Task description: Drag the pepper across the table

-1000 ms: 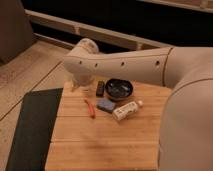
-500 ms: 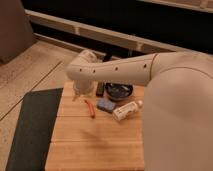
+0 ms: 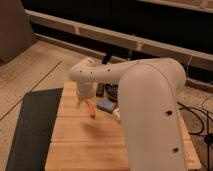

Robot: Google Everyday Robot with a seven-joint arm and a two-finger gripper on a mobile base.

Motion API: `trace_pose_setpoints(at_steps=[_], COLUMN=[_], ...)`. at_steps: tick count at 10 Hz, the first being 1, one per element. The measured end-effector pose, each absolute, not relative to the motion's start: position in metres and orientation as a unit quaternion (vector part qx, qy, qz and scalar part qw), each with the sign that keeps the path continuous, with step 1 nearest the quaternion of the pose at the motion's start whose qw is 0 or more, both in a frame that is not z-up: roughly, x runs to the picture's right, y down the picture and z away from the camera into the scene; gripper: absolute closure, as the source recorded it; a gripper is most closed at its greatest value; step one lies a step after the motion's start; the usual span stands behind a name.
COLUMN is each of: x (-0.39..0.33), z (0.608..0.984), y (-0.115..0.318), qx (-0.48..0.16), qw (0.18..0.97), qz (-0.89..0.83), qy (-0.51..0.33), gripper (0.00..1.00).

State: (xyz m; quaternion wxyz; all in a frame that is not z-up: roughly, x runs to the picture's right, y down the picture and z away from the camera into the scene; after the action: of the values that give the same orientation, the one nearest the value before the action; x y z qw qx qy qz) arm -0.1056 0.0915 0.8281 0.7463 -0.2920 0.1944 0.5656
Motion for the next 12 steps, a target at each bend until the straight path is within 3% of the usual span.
trace_pose_setpoints(at_steps=[5,12], x=[-0.106,-0.108], z=[0.829,0.85], y=[0.09,0.12], qx=[-0.28,-0.283], qw=[0.762,0.774], qz=[0.555,0.548], qy=[0.183,0.143], gripper=[0.35,0.35])
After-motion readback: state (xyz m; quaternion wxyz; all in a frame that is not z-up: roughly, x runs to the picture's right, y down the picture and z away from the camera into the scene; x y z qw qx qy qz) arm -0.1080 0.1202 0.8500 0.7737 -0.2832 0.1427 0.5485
